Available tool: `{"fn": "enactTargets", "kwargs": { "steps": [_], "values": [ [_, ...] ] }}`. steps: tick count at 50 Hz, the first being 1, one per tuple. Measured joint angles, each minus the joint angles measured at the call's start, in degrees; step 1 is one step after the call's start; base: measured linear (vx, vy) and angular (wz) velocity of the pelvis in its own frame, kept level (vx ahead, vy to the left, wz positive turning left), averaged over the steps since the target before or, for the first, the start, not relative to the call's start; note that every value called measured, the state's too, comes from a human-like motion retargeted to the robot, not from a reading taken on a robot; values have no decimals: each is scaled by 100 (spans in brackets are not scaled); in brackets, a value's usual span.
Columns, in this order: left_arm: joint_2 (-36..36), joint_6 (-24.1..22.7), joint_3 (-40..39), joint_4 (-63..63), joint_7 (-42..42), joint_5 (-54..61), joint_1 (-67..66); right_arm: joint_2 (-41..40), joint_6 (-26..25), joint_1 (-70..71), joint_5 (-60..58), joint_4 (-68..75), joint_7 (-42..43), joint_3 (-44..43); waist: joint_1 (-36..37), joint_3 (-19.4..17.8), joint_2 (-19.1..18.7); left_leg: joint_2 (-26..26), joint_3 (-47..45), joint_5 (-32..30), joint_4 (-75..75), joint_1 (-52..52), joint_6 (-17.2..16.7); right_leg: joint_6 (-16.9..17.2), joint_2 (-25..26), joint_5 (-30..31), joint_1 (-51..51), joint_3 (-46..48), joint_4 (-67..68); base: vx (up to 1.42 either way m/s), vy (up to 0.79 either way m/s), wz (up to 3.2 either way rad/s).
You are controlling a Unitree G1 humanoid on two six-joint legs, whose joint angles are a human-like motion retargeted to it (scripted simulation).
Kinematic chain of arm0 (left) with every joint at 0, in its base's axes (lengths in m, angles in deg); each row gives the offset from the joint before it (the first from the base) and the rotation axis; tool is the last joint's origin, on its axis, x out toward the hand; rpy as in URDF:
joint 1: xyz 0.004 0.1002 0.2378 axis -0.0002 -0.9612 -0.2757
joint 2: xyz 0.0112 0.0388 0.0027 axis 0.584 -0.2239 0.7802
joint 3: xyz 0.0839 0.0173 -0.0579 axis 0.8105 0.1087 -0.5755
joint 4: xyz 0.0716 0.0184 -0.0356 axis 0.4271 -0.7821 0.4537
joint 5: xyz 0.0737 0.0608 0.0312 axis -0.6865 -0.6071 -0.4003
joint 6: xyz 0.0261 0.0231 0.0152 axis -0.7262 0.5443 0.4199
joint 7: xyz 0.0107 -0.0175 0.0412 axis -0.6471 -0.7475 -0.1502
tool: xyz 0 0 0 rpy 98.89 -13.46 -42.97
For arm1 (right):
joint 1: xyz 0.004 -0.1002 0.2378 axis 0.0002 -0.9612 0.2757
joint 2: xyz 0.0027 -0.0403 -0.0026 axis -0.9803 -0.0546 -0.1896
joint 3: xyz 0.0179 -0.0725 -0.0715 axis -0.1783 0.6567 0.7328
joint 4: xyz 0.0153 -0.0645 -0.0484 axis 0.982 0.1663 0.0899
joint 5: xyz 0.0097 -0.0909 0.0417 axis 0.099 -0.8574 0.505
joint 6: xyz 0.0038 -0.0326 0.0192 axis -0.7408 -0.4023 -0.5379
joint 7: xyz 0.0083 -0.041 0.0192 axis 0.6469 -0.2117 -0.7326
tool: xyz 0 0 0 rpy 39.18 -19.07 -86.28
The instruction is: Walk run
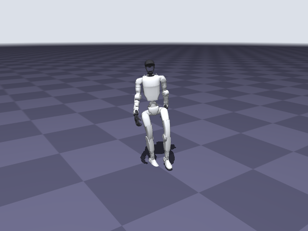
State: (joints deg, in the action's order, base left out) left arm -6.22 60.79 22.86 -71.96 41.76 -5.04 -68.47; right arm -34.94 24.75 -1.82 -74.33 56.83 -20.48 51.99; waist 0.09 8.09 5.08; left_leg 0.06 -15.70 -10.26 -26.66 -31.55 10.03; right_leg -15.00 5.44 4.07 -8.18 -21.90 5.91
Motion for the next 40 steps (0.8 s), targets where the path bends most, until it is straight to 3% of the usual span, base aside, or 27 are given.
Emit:
{"fn": "enactTargets", "kwargs": {
  "steps": [4, 5, 7, 10, 12, 13, 15, 17, 18, 20, 22, 25, 29, 33, 35, 37, 40],
  "values": [
    [-499, 242, -141, -235, -149, -231, -386, 302, 302, 622, 246, -366, -434, 253, 733, -212, -175, 209, 511, 592, 1814, -388, -141, 0, 71, -67, 813, -567, -186, 110, 25, -279],
    [-597, 288, -151, -236, -254, -244, -474, 370, 347, 716, 277, -398, -516, 266, 745, -232, -222, 262, 623, 790, 2149, -516, -300, 0, 97, -89, 985, -674, -142, 129, 27, -63],
    [-660, 328, -164, -236, -520, -327, -599, 428, 362, 686, 309, -353, -499, 262, 475, -271, -404, 111, -90, 1324, 2502, -445, -987, 0, 352, 119, 1376, -505, 35, 147, 16, 36],
    [-611, 468, -211, -236, -610, -578, -680, 455, 237, 404, 326, 74, -169, 167, 369, -84, -257, 138, -392, 1345, 2230, -238, -431, 0, 471, 1089, 1816, 305, 177, 145, -29, 40],
    [-464, 547, -310, -235, -289, -638, -755, 371, -37, 27, 206, 533, 21, 34, 551, 143, 28, 18, -882, 909, 1801, -199, -204, 628, 388, 2129, 1893, 712, 507, 153, -28, -40],
    [-374, 556, -304, -236, -144, -560, -783, 318, -224, -203, 60, 772, 82, -69, 586, 233, 233, 251, -544, 738, 1639, -207, 50, 1270, 179, 2477, 1794, 926, 1010, 161, -5, -3],
    [-80, 616, -328, -236, -207, -240, -546, 183, -650, -538, -245, 1269, 183, -151, 247, 203, 636, 1018, 480, 1107, 946, -353, 164, 2573, -112, 2593, 1302, 1260, 2862, 147, -12, 66],
    [294, 906, -260, -236, -480, 52, -46, 117, -991, -789, -280, 1881, 349, -207, 229, 75, 547, 706, 340, 1530, 517, -65, -42, 2993, 227, 2593, 932, 1589, 3975, 121, -30, 55],
    [415, 1065, -265, -236, -496, 163, 204, 115, -1089, -955, -298, 2193, 405, -303, 239, 130, 271, 459, 139, 1621, 730, 318, 27, 2979, 572, 2593, 782, 1419, 3890, 124, 5, 45],
    [534, 1159, -348, -200, -263, 459, 755, 94, -1251, -1317, -423, 2658, 359, -478, 222, 195, -318, -9, 280, 1692, 1101, 867, -39, 2314, 980, 2340, 277, 1656, 3676, 123, 16, 47],
    [503, 880, -400, 159, -78, 851, 1211, 15, -1413, -1722, -545, 2842, 256, -548, 94, 113, -545, 91, 659, 1734, 1303, 1257, -113, 1912, 863, 1642, -322, 1804, 3894, 95, 3, 81],
    [386, 299, -200, 939, -170, 1577, 1818, -190, -1503, -2369, -650, 2842, 244, -610, -332, 36, -891, 103, 834, 1753, 1753, 1905, -161, 1692, 364, 764, -1144, 2108, 3546, 111, 1, 142],
    [530, -486, 282, 1898, -605, 2309, 2560, -485, -1640, -3094, -620, 2842, 406, -653, -787, -46, -903, 439, 1201, 1993, 2058, 2667, -156, 1893, -416, 432, -1866, 1949, 1909, 98, -13, 127],
    [926, -1173, 532, 2388, -689, 2277, 3180, -804, -1949, -3544, -434, 2842, 369, -702, -1005, -125, -752, 546, 1374, 2258, 2181, 3416, -268, 1653, -1013, 180, -2271, 1550, -25, 114, -39, 81],
    [1069, -1234, 590, 2388, -470, 2054, 3343, -888, -2072, -3663, -350, 2842, 222, -693, -960, -60, -831, 369, 1410, 2238, 2171, 3656, -456, 1763, -1052, -149, -2274, 1257, -981, 116, -46, 31],
    [1074, -1026, 602, 2261, -194, 1838, 3344, -871, -2176, -3689, -317, 2842, 98, -709, -1018, 2, -821, 333, 1531, 1977, 1999, 3891, -689, 2234, -1181, -535, -2280, 1735, -896, 106, -43, 48],
    [952, -734, 534, 1982, 78, 1633, 3042, -731, -2223, -3519, -373, 2842, 139, -804, -1217, 261, -820, 251, 1737, 882, 1587, 4007, -1167, 2134, -1310, -644, -2351, 2458, 53, 143, -61, 78]
  ]
}}
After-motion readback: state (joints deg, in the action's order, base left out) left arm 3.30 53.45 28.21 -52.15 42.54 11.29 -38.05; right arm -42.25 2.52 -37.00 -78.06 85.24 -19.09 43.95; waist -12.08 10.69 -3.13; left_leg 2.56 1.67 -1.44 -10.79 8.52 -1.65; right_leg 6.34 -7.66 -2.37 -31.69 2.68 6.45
